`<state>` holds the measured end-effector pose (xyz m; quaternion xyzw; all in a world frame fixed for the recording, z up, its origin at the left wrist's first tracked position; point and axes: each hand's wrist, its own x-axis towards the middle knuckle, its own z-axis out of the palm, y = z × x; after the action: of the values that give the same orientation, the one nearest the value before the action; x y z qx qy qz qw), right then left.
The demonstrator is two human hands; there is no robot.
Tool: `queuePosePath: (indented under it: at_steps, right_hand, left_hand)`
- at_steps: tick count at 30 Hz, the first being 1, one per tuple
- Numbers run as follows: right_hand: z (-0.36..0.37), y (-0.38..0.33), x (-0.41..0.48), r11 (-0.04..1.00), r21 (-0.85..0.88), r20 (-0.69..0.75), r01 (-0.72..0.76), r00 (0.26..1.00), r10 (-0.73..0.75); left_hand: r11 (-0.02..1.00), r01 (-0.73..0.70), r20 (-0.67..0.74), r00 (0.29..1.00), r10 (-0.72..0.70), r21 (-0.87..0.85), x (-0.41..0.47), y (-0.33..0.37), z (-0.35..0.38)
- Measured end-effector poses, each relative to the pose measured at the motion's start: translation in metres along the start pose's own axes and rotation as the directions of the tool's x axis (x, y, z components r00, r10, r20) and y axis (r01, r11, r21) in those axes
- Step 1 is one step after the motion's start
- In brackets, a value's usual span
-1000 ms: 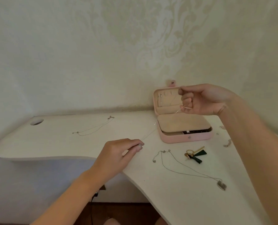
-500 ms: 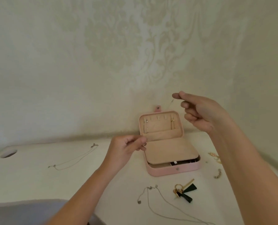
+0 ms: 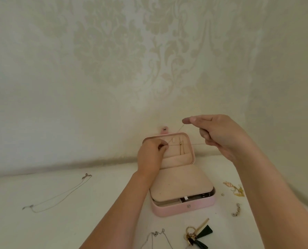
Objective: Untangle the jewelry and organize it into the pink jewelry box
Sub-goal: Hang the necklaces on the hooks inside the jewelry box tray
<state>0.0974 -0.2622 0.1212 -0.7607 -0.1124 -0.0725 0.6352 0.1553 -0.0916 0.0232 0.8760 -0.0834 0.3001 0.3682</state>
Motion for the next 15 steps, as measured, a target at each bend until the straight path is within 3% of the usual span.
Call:
queuePosePath:
  at_steps: [5, 10, 15]
  right_hand:
    - [-0.001, -0.001, 0.013, 0.999, -0.003, -0.034, 0.036, 0.999, -0.037]
    - [0.010, -0.016, 0.045, 0.969, -0.225, -0.023, 0.104, 0.993, -0.112]
    - [0.016, -0.033, 0.077, 0.933, -0.336, 0.061, 0.125, 0.992, -0.111]
  left_hand:
    - [0.993, -0.005, 0.050, 0.999, -0.001, 0.118, -0.001, -0.006, -0.005]
    - [0.978, -0.028, 0.111, 0.994, 0.005, 0.205, 0.001, -0.002, -0.001]
    - [0.974, -0.004, 0.180, 0.983, -0.039, 0.228, 0.001, -0.006, 0.003]
